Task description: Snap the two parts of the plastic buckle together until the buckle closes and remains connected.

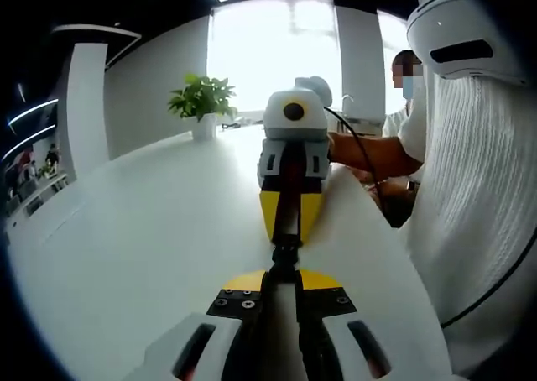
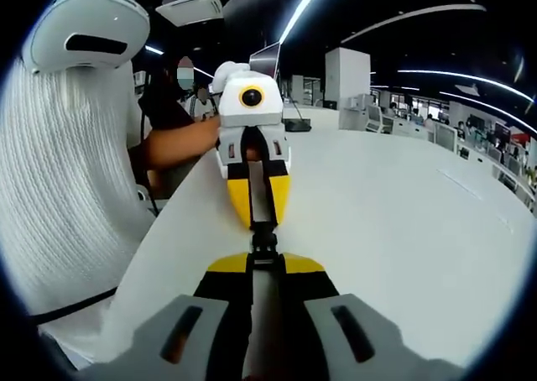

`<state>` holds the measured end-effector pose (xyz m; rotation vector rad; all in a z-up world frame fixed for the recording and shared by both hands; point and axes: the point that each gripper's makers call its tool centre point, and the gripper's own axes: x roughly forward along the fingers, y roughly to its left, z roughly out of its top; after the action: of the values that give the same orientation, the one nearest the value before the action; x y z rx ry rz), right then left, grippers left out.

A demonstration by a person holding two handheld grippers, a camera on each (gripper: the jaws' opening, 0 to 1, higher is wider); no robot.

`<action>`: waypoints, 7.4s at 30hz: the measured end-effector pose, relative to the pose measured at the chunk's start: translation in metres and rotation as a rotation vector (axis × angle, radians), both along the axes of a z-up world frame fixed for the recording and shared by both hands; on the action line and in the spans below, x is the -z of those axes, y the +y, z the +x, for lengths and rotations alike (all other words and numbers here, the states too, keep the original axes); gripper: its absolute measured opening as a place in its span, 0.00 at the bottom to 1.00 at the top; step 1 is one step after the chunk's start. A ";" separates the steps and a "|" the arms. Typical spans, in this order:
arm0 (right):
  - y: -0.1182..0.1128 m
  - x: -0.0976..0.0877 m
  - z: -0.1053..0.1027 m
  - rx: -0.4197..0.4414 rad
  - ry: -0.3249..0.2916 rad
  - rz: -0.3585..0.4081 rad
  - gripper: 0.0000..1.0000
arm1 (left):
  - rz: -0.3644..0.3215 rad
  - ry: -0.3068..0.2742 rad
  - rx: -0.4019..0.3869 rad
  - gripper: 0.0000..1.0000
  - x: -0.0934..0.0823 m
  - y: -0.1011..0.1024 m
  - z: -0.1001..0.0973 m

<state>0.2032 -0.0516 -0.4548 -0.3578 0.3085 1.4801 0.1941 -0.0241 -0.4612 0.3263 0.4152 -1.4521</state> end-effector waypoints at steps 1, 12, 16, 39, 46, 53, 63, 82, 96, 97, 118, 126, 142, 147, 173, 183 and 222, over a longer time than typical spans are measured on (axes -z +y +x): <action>0.000 0.000 0.001 -0.001 0.003 -0.004 0.11 | 0.001 -0.001 0.003 0.11 0.000 0.000 0.000; 0.002 0.001 0.001 -0.009 0.006 -0.022 0.11 | -0.014 0.005 -0.014 0.11 0.000 -0.002 -0.002; 0.002 0.001 0.002 -0.013 0.008 -0.030 0.11 | -0.016 0.004 -0.010 0.10 0.000 -0.002 -0.002; 0.009 0.000 0.002 -0.062 -0.012 -0.057 0.10 | -0.008 -0.004 0.062 0.09 -0.001 -0.002 -0.001; 0.010 0.000 0.000 -0.112 -0.005 -0.063 0.09 | 0.021 -0.001 0.095 0.09 -0.001 -0.003 -0.002; 0.014 -0.005 -0.009 -0.157 -0.006 -0.065 0.09 | 0.014 0.009 0.137 0.09 0.000 -0.007 -0.004; 0.012 0.000 -0.001 -0.114 0.023 -0.026 0.11 | 0.009 0.007 0.108 0.11 0.000 -0.006 -0.004; 0.010 0.000 0.002 -0.097 -0.012 -0.058 0.11 | 0.010 -0.032 0.030 0.15 -0.003 -0.004 0.001; 0.010 0.000 0.002 -0.096 -0.015 -0.078 0.12 | 0.010 -0.038 0.000 0.21 -0.009 -0.002 0.005; 0.010 0.000 0.002 -0.097 -0.015 -0.078 0.12 | 0.008 -0.038 -0.004 0.21 -0.009 -0.002 0.006; 0.007 0.004 0.044 -0.098 -0.008 -0.132 0.12 | 0.002 -0.072 -0.162 0.22 -0.016 0.011 0.040; 0.009 0.004 0.063 -0.105 -0.008 -0.152 0.12 | -0.008 -0.089 -0.210 0.22 -0.021 0.014 0.049; 0.008 0.006 0.101 -0.106 -0.006 -0.181 0.12 | -0.011 -0.105 -0.358 0.22 -0.018 0.032 0.073; 0.006 0.007 0.116 -0.103 -0.004 -0.186 0.12 | -0.019 -0.111 -0.402 0.22 -0.019 0.035 0.082; 0.007 0.006 0.191 -0.090 0.024 -0.213 0.11 | 0.006 -0.109 -0.525 0.22 -0.017 0.050 0.098; 0.010 0.004 0.217 -0.083 0.024 -0.239 0.11 | 0.009 -0.109 -0.536 0.22 -0.017 0.053 0.099; 0.009 0.006 0.235 -0.087 0.026 -0.235 0.21 | 0.033 -0.101 -0.584 0.22 -0.009 0.071 0.099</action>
<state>0.4377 -0.0422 -0.4611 -0.5463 0.4947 1.5384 0.2932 0.0474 -0.4523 0.2736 0.4101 -0.8559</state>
